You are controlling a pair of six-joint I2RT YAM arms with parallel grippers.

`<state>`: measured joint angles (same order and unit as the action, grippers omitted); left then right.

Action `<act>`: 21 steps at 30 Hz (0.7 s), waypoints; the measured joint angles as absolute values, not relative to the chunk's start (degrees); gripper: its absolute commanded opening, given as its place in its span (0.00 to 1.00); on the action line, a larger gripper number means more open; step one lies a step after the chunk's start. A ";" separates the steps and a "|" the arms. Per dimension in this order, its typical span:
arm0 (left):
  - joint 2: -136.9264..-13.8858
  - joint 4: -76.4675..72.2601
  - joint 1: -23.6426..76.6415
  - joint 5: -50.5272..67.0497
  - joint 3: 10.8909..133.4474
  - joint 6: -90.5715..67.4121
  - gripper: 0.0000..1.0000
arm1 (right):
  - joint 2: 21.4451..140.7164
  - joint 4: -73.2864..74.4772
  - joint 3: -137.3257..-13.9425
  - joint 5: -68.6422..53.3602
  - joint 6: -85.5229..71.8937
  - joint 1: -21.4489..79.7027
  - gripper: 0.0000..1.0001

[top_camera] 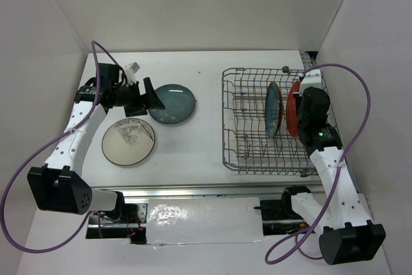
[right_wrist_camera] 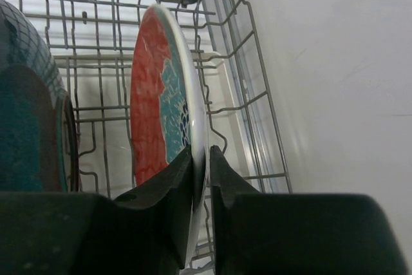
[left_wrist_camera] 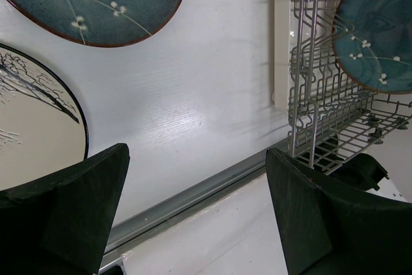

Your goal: Load the plates into the dish rack

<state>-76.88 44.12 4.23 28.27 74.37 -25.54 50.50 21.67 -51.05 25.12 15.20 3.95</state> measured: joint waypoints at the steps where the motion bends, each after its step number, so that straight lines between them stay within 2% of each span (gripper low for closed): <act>1: -76.88 44.12 4.23 28.27 74.35 -25.54 0.99 | 50.52 21.65 -51.05 25.10 14.92 4.14 0.25; 3: -76.88 44.12 4.23 28.27 74.35 -25.54 0.99 | 50.52 21.26 -51.05 25.23 14.59 4.45 0.29; 4: -76.88 44.12 4.23 28.27 74.37 -25.52 0.99 | 50.52 20.97 -51.05 25.28 14.37 4.64 0.37; 9: -76.88 44.12 4.23 28.27 74.37 -25.47 0.99 | 50.72 20.27 -51.07 26.46 13.69 5.13 0.41; 11: -76.88 44.12 4.23 28.25 74.35 -25.45 0.99 | 50.87 20.08 -51.07 27.11 13.26 5.13 0.48; 14: -76.88 44.12 4.23 28.18 74.35 -25.43 0.99 | 50.98 19.94 -51.09 27.97 12.84 5.17 0.49; 15: -76.88 44.12 4.23 28.16 74.37 -25.43 0.99 | 51.03 19.90 -51.09 28.18 12.75 5.21 0.58; 16: -76.88 44.12 4.23 28.16 74.35 -25.43 0.99 | 51.07 19.81 -51.09 28.51 12.53 5.23 0.62; 19: -76.88 44.12 4.23 28.16 74.37 -25.43 0.99 | 51.27 19.70 -51.11 29.21 12.25 5.28 0.62; 21: -76.88 44.12 4.23 28.16 74.35 -25.43 0.99 | 51.51 19.70 -51.22 29.58 11.92 5.28 0.71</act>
<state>-76.88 44.12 4.23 28.16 74.35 -25.43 51.51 19.70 -51.22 29.58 11.92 5.28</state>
